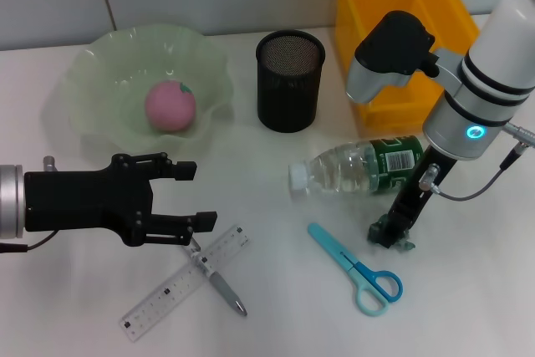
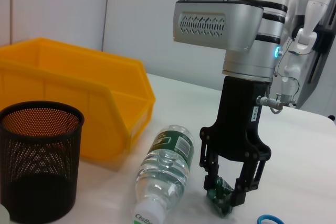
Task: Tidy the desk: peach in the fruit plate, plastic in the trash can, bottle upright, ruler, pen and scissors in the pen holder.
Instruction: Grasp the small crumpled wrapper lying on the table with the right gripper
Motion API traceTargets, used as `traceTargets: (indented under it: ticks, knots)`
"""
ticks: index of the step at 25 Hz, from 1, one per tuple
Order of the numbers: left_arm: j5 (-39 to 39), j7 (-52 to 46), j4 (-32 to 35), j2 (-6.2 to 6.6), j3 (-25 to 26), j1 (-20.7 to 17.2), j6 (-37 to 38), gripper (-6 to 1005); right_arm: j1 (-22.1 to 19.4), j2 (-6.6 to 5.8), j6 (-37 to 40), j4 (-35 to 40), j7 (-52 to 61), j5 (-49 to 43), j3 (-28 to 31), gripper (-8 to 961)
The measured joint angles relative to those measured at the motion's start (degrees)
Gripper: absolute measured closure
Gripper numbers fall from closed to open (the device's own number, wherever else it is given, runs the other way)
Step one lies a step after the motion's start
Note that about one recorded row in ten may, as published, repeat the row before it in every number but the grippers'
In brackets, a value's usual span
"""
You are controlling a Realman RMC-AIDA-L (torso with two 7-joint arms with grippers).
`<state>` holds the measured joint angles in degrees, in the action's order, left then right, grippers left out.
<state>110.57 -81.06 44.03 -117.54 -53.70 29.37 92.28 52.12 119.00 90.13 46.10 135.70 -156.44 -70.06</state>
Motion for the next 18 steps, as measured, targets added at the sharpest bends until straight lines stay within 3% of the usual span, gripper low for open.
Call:
traceTargets:
  ticks: [7,18]
  knots:
    - [0.0,0.2,0.0,0.03,0.1,0.2,0.0,156,0.0,0.00,0.0,-0.1,0.0,0.0,0.0,486]
    - [-0.1,0.0,0.4,-0.06,0.1,0.0,0.0,157,0.0,0.00,0.2,0.0,0.0,0.0,0.0,584]
